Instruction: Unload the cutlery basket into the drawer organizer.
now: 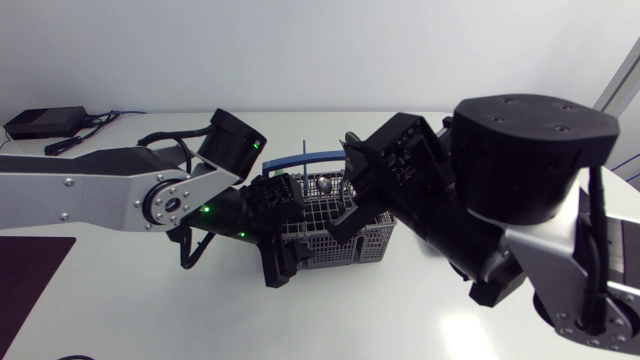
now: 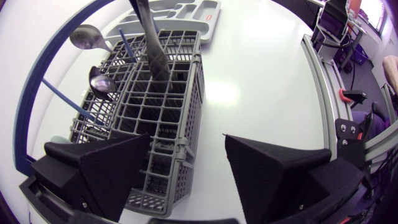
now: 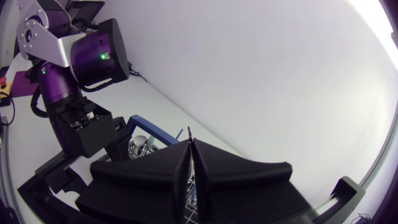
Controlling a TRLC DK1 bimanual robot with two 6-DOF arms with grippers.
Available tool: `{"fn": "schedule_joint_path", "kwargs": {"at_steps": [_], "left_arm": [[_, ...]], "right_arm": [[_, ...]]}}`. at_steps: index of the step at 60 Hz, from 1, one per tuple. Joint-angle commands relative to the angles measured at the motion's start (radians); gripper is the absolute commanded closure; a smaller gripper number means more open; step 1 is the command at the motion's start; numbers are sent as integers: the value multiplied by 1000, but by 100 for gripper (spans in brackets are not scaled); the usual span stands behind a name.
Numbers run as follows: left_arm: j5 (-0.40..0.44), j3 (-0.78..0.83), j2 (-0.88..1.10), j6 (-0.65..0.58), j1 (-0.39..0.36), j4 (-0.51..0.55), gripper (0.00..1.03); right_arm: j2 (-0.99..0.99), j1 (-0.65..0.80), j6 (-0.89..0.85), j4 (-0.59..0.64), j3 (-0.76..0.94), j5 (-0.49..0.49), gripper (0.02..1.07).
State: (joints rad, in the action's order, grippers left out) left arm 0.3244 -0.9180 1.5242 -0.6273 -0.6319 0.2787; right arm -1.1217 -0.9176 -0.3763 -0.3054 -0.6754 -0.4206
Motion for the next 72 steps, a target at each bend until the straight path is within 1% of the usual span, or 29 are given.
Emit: {"fn": "schedule_joint_path", "kwargs": {"at_steps": [1, 18, 35, 46, 51, 61, 72], "left_arm": [[4, 4, 45, 15, -15, 22, 5], [4, 10, 45, 15, -15, 22, 5], [4, 7, 45, 15, -15, 22, 5], [4, 8, 45, 15, -15, 20, 5], [4, 8, 44, 15, -15, 22, 5], [4, 10, 33, 15, -15, 22, 5], [4, 11, 22, 15, -14, 24, 5]], "right_arm": [[17, -35, -35, -24, -29, -14, 99], [45, -49, -90, -32, -36, -50, 99], [108, -56, -138, -37, -41, -58, 99], [166, -58, -161, -8, -32, -67, 99], [203, -53, -161, 38, -32, -69, 99], [309, -18, -159, 177, -35, -61, 99], [415, 125, -125, 335, -30, 45, 99]]}}
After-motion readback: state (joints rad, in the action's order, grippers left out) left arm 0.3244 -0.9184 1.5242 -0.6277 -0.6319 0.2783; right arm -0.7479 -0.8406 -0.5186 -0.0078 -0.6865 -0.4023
